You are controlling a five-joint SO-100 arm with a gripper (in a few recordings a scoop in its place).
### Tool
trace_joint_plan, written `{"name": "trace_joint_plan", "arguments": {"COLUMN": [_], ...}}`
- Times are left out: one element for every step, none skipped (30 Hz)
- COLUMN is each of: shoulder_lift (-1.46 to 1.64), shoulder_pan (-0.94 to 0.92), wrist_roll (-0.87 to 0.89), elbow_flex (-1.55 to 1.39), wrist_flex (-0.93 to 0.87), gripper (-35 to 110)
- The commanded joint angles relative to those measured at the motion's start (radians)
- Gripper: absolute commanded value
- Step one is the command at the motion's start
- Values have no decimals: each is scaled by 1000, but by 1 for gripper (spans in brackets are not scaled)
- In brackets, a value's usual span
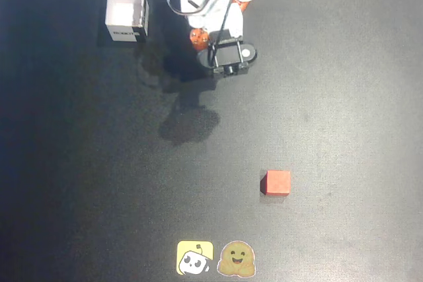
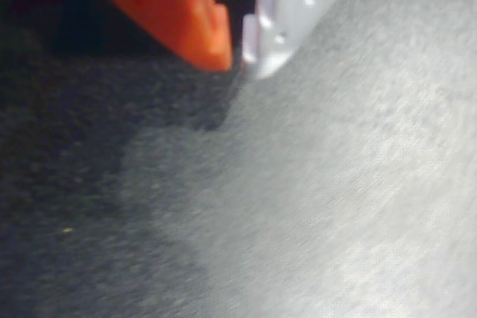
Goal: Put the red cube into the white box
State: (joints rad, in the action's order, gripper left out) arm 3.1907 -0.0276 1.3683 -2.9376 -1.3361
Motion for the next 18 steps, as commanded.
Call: {"name": "trace_joint_plan", "arguments": {"shoulder_lift": [-57, -115, -189, -275, -368, -463, -551, -617, -666, -718, -778, -841, -907, -973, -1035, -1095, -1150, -1201], "shoulder_pan": [26, 37, 43, 52, 64, 77, 91, 103, 120, 143, 167, 195, 221, 242, 258, 272, 282, 295], "wrist_roll": [11, 17, 17, 20, 29, 46, 61, 81, 98, 118, 135, 164, 193, 209, 221, 229, 236, 250], "elbow_flex": [109, 152, 209, 275, 350, 430, 505, 563, 611, 652, 692, 732, 778, 824, 871, 917, 959, 997], "wrist_flex": [-15, -14, -11, -11, -14, -26, -38, -44, -40, -31, -15, -6, 2, 9, 9, 11, 11, 11], "gripper": [0, 0, 0, 0, 0, 0, 0, 0, 0, 0, 1, 3, 6, 9, 9, 9, 9, 13]}}
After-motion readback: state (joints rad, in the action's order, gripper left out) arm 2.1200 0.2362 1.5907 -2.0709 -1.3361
